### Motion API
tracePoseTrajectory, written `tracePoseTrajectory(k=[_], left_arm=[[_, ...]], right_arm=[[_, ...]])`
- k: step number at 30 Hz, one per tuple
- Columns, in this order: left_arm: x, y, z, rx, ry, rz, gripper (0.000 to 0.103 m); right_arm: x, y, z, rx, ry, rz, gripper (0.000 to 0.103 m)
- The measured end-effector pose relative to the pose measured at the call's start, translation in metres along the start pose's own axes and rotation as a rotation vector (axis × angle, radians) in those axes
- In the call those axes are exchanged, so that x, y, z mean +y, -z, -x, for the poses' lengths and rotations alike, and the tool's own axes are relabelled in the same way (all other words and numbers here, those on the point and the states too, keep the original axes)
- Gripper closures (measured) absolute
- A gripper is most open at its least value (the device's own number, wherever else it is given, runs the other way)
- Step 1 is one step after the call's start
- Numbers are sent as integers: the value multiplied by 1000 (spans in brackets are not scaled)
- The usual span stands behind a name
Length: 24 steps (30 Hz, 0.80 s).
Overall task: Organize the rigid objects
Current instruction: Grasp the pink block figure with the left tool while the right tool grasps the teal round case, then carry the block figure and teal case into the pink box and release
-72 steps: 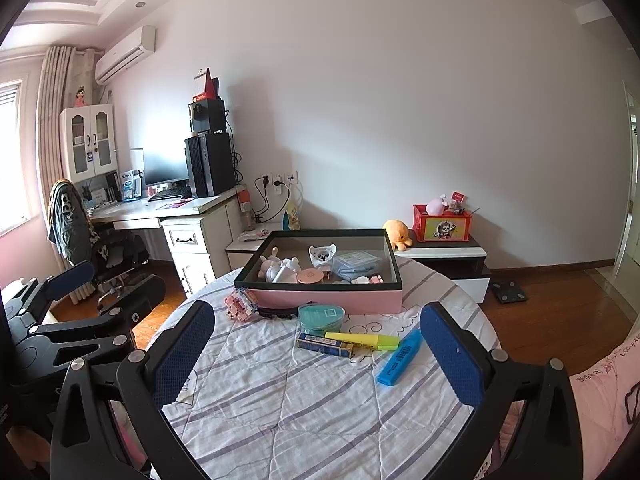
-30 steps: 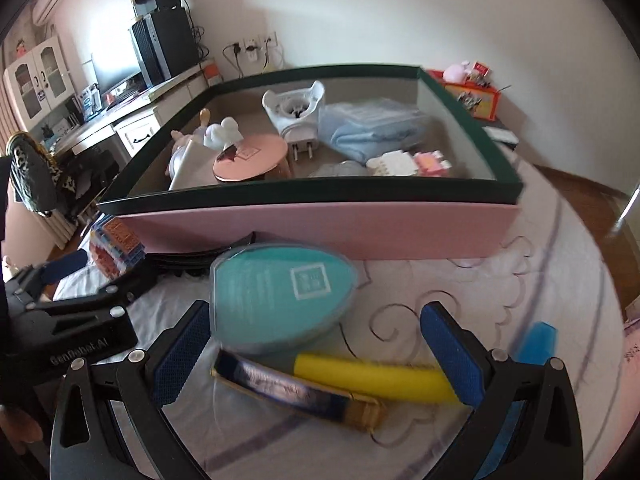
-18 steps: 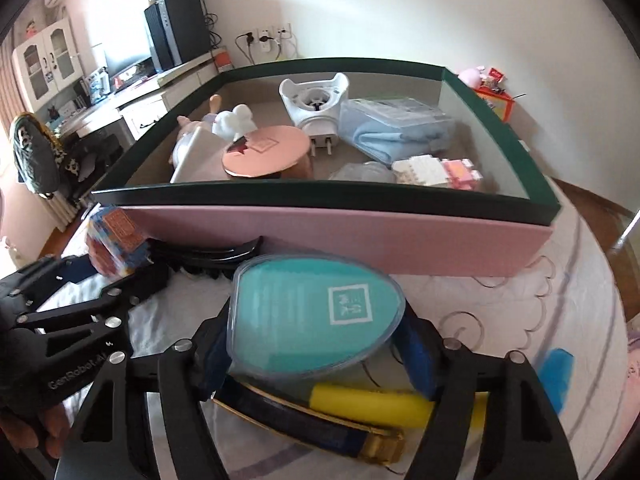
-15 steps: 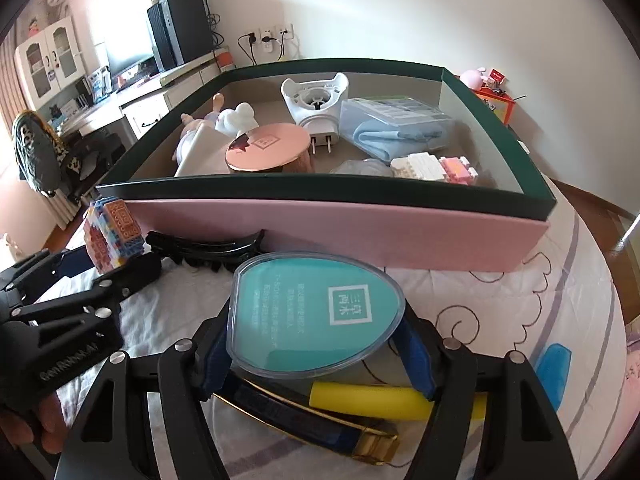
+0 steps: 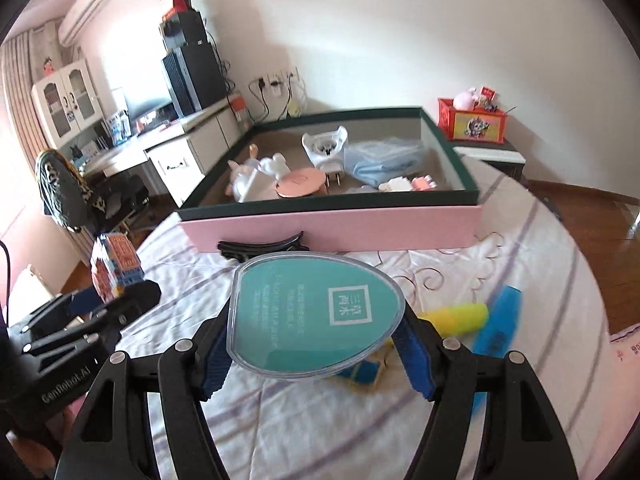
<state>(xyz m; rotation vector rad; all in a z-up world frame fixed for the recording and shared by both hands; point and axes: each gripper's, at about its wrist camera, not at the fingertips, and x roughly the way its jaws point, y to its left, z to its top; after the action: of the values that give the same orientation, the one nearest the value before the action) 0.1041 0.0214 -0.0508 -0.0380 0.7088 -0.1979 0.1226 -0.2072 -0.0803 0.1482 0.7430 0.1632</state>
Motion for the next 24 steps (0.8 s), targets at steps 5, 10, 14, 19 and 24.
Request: tracePoseTrajectory(k=[5, 10, 14, 19, 24], left_arm=[[-13, 4, 36, -67, 0, -1, 44], [-27, 3, 67, -120, 1, -32, 44], [-34, 2, 82, -148, -9, -53, 44], [-41, -1, 82, -152, -19, -62, 44], [-45, -4, 75, -153, -31, -81, 44]], right_arm=[[5, 10, 39, -65, -9, -1, 31], [6, 13, 69, -109, -19, 5, 31], [8, 11, 84, -138, -24, 12, 31], [11, 10, 92, -153, -30, 22, 31], [8, 7, 86, -150, -34, 22, 31]])
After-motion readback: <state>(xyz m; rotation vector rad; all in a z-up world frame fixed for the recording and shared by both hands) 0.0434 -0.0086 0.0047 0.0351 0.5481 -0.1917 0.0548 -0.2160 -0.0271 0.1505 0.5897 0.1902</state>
